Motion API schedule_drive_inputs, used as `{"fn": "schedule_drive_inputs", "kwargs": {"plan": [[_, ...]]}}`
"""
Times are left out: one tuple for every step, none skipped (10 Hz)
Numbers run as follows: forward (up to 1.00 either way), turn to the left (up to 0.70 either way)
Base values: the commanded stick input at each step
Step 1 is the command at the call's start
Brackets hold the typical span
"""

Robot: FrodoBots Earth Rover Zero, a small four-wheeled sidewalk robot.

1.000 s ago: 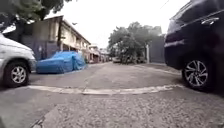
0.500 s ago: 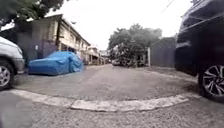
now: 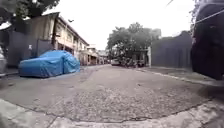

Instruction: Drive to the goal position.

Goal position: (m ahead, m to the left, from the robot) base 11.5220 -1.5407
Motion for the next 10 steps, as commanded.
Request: {"fn": "schedule_drive_inputs", "kwargs": {"plan": [[1.0, 0.0], [1.0, 0.0], [1.0, 0.0], [1.0, 0.0], [1.0, 0.0], [1.0, 0.0], [1.0, 0.0], [1.0, 0.0], [1.0, 0.0], [1.0, 0.0]]}}
